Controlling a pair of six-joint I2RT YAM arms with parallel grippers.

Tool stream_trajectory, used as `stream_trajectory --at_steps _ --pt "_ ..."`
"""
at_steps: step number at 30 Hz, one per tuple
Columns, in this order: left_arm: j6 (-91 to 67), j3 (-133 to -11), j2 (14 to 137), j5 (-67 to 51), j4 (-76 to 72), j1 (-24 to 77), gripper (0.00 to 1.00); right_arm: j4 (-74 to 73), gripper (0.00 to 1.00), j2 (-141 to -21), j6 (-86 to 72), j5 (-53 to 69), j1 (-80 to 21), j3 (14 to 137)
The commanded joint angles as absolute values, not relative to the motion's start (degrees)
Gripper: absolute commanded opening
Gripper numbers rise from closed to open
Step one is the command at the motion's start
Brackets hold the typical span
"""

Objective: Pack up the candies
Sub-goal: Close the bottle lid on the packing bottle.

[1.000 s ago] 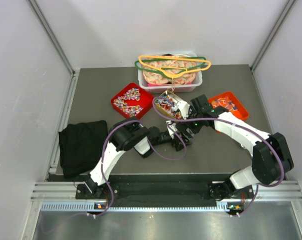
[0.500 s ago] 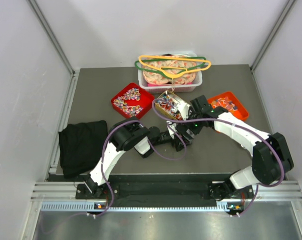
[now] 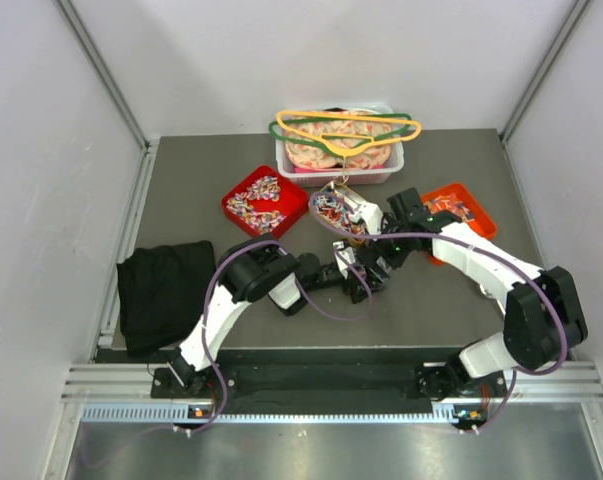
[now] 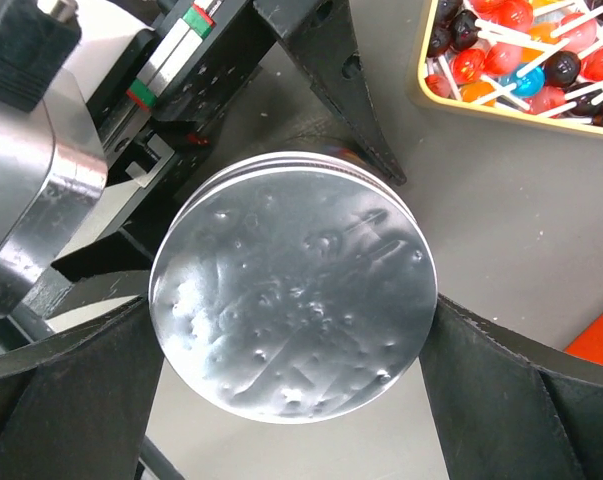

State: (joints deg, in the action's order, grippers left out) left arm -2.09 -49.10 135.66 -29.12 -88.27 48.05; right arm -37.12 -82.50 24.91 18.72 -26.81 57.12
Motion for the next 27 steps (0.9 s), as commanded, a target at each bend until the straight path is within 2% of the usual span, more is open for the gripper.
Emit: stream_trajectory --at_steps 1,19,27 --pt "-7.0 -48.5 139.4 -26.8 -97.4 47.5 0.98 -41.7 0.99 -81.1 23.9 24.4 -26.0 59.1" --pt "-7.0 -48.7 139.4 -26.7 -97.3 47.4 0.98 -45.4 0.99 -81.3 25.8 28.0 -23.9 64.2" --pt "-7.0 -48.7 139.3 -26.9 -97.4 47.3 0.98 -44.0 0.99 -81.5 25.8 24.2 -23.9 64.6"
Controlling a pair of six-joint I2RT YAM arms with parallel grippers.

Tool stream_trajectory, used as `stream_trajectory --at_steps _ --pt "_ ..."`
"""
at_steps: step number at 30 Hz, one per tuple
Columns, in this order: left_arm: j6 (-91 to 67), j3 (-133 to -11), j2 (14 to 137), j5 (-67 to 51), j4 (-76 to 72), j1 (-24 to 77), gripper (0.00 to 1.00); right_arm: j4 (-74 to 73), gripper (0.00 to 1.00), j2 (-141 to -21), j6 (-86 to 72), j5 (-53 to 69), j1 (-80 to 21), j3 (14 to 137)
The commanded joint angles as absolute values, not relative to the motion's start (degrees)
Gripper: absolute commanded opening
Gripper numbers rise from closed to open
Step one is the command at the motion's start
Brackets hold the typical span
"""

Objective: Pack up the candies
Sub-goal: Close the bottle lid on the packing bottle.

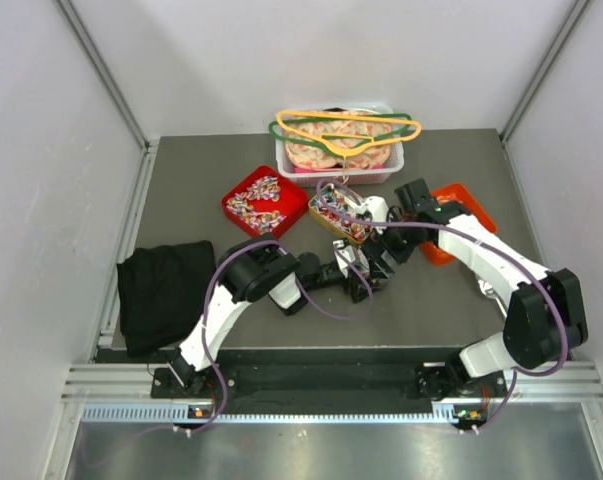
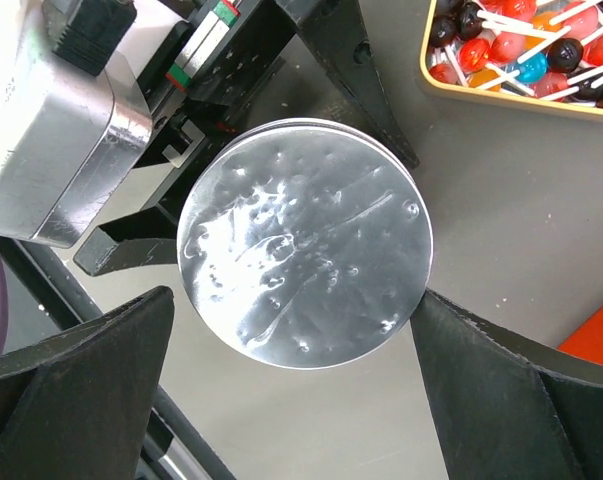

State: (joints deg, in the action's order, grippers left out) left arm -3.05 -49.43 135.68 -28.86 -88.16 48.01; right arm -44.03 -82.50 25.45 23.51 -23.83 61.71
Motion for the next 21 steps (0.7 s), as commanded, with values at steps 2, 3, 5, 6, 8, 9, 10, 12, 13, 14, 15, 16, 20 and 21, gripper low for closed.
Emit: stream_trajectory --at_steps 2,3,5,6,8,9,10,12,13,14,15,16,20,21 --pt "-7.2 -48.7 139.3 -27.0 -97.4 47.3 0.98 -43.0 0.99 -81.4 25.5 22.6 -23.9 64.7" --pt "-7.1 -48.7 139.4 -27.0 -97.4 47.3 0.98 -43.0 0.99 -81.3 25.6 22.2 -23.9 64.7" --pt "-7.1 -48.7 139.3 -27.2 -97.3 47.3 0.98 -43.3 0.99 -81.6 26.0 22.1 -24.0 65.1" --pt "-7.1 -48.7 139.3 -27.1 -97.3 47.2 0.98 -43.4 0.99 -81.6 26.2 22.1 -24.0 65.2" --pt "-7.1 -48.7 139.4 -27.2 -97.4 47.2 0.98 -44.2 0.99 -82.1 26.7 23.1 -23.9 66.2" --pt "-7.1 -48.7 139.4 -27.2 -97.3 47.2 0.98 -44.7 0.99 -82.1 26.8 23.2 -23.9 66.5" --pt "-7.2 -48.8 139.3 -27.2 -97.3 47.2 0.98 -44.8 0.99 -82.2 26.9 23.5 -23.9 66.7" --pt "-7.1 -48.8 139.4 -27.3 -97.4 47.2 0.98 -45.1 0.99 -82.4 27.0 23.9 -23.9 67.2" --pt "-7.2 -48.8 139.4 -27.3 -97.4 47.2 0.98 -45.1 0.99 -82.4 27.1 24.0 -23.9 67.3" --pt "-7.1 -48.8 139.4 -27.4 -97.3 47.2 0.98 -45.1 0.99 -82.6 27.2 24.3 -23.9 67.5" --pt "-7.2 -48.8 139.4 -27.2 -97.4 47.2 0.98 -44.9 0.99 -82.6 27.1 24.3 -24.0 67.5" --pt "-7.2 -48.8 139.4 -27.2 -97.3 47.1 0.98 -44.8 0.99 -82.5 27.0 24.4 -23.9 67.5" --pt "-7.2 -48.8 139.4 -27.4 -97.4 47.1 0.98 -44.6 0.99 -83.1 27.1 24.2 -23.9 67.1" --pt "-7.2 -48.8 139.4 -27.4 -97.3 47.1 0.98 -44.3 0.99 -83.0 27.0 23.9 -23.9 66.7"
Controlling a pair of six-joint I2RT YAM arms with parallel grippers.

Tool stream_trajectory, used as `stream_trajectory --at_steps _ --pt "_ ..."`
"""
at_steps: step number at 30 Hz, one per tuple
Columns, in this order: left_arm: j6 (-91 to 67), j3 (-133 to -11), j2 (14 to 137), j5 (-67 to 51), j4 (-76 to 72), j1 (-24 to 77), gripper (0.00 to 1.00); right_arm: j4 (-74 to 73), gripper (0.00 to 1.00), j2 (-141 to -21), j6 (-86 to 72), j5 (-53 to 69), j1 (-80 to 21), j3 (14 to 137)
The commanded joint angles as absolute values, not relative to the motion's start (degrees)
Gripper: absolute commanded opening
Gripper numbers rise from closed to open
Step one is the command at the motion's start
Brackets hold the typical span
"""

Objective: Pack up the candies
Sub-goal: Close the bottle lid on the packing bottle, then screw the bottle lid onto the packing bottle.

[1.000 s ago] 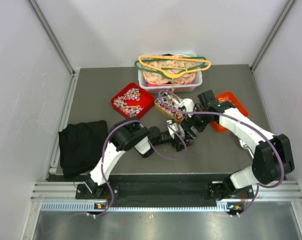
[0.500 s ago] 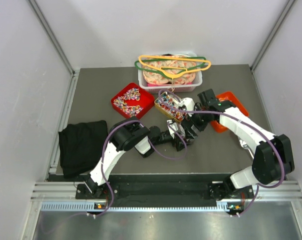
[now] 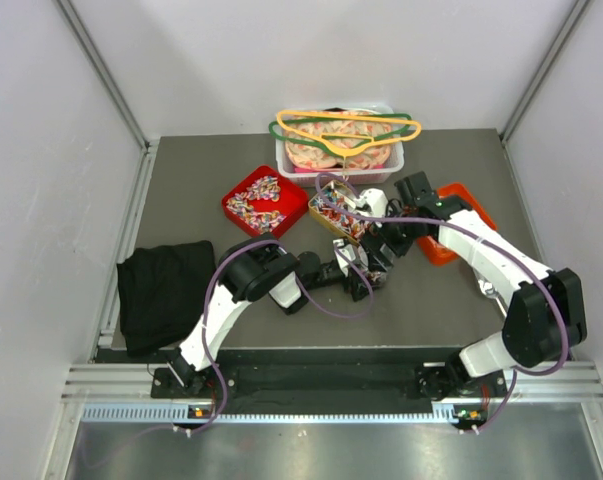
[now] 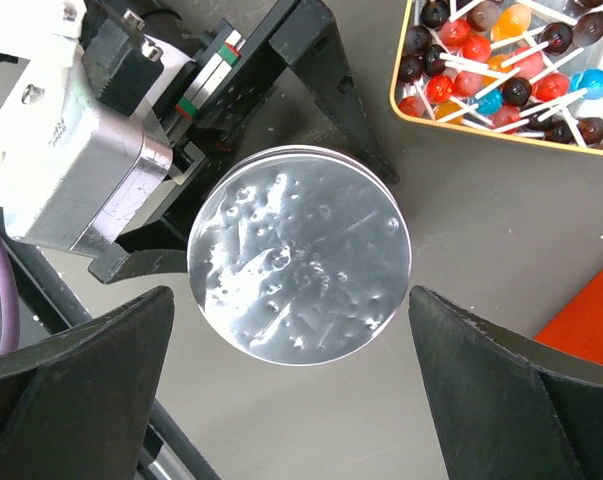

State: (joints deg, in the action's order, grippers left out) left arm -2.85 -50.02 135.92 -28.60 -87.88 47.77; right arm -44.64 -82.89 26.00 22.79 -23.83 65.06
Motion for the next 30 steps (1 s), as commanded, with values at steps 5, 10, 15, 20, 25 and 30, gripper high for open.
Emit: stream_trajectory --at_steps 5,10,15,20,25,30 --pt "-7.2 -48.8 139.5 -27.5 -97.3 47.1 0.98 -42.2 0.99 -83.1 26.2 23.1 -24.0 65.8" --pt "-7.2 -48.9 139.5 -27.6 -97.4 47.1 0.98 -43.0 0.99 -83.9 26.3 24.8 -24.0 66.6" --pt "-7.2 -48.9 139.4 -27.7 -97.4 47.1 0.98 -42.5 0.99 -85.1 26.1 24.8 -23.9 66.8" --pt "-7.2 -49.0 139.4 -27.7 -97.4 47.1 0.98 -41.8 0.99 -85.5 25.8 25.0 -24.0 67.0" --pt "-7.4 -48.9 139.4 -27.9 -97.4 47.1 0.98 -42.0 0.99 -85.7 25.7 24.7 -24.0 67.3" --pt "-7.4 -49.0 139.5 -27.9 -97.3 47.0 0.98 -41.6 0.95 -84.8 25.8 23.8 -24.0 67.0"
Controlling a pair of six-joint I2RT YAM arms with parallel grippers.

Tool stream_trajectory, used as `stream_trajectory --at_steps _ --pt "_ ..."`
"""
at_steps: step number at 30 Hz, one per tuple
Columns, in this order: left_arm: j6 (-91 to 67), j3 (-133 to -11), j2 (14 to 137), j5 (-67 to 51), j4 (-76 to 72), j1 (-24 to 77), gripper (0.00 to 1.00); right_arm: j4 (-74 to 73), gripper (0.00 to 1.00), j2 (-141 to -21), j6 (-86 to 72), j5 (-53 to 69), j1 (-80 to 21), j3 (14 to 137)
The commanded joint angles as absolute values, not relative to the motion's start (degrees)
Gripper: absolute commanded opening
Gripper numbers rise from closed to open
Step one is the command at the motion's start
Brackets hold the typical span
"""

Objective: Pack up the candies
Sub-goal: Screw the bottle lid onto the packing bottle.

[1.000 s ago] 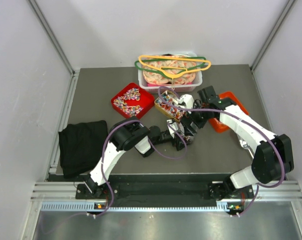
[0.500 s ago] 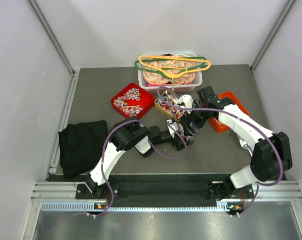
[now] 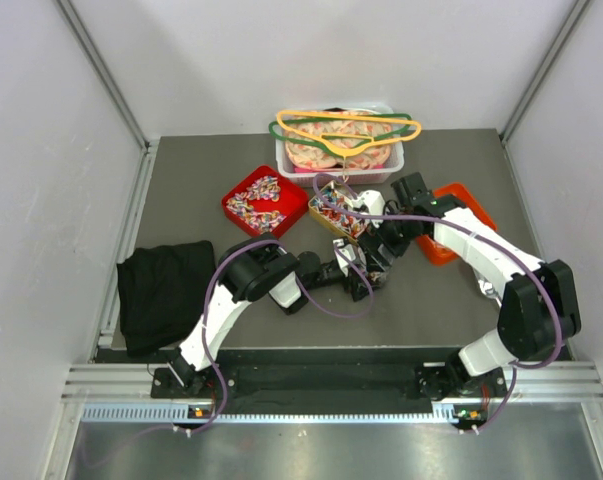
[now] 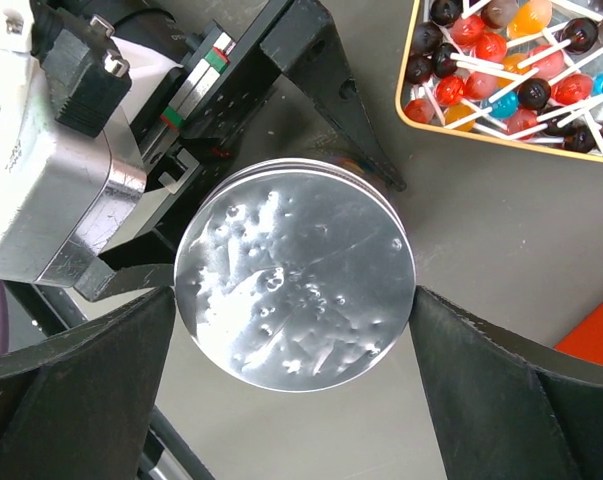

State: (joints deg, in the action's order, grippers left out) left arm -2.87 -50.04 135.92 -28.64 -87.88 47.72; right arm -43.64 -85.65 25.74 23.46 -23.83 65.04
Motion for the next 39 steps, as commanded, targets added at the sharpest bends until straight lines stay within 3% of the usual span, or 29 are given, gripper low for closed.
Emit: stream_trajectory --at_steps 1,12,39 --pt "-7.4 -49.0 139.5 -27.9 -97.4 47.0 0.98 -41.6 0.94 -84.5 26.0 23.5 -24.0 66.9" --pt "-7.5 -49.1 139.7 -27.9 -97.2 47.0 0.98 -40.6 0.75 -82.3 27.6 21.1 -26.2 63.7" --pt "-7.4 -49.2 139.7 -28.1 -97.1 47.0 0.98 -35.9 0.76 -79.0 28.0 18.2 -29.7 57.1"
